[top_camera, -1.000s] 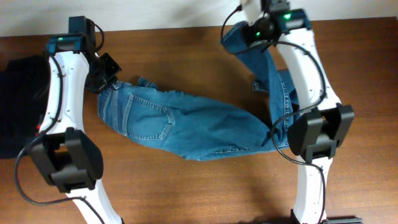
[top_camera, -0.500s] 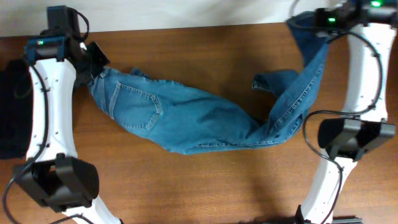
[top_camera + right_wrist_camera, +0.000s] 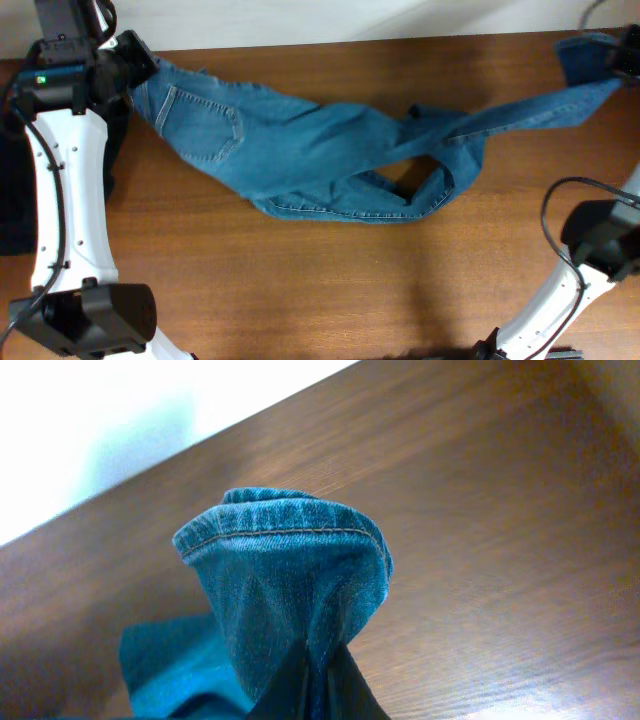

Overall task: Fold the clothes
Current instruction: 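Pull both grippers apart toward the back, stretching the jeans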

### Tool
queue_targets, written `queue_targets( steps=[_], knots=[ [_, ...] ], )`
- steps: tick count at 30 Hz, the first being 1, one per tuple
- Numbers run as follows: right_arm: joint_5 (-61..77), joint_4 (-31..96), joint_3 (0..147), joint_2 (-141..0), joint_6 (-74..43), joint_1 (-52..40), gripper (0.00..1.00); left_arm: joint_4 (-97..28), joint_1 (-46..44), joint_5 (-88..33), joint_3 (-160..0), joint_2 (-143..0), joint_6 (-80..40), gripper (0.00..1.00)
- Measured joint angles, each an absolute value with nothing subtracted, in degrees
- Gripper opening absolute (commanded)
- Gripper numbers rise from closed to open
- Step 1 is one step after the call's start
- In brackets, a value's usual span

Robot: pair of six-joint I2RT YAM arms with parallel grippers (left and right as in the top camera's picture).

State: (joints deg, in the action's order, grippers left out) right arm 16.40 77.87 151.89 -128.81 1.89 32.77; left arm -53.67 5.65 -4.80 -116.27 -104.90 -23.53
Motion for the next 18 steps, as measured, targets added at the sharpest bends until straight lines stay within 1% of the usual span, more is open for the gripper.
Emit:
queue_targets(
  steps=[6, 11, 18],
  knots=[
    [20.58, 77.87, 151.94, -128.14, 1.45, 38.92, 0.04, -52.14, 5.65, -8.93, -116.27, -101.45, -23.46, 0.0],
    [25.06, 78.63, 151.94, -128.09, 1.37, 40.8, 0.04, -50.61, 5.65, -10.22, -116.27, -96.92, -23.33, 0.0],
    [28.21, 79.79, 151.94, -126.43, 1.3, 40.84, 0.04, -48.27, 5.65, -13.96, -116.27, -89.62, -21.39, 0.0]
  ],
)
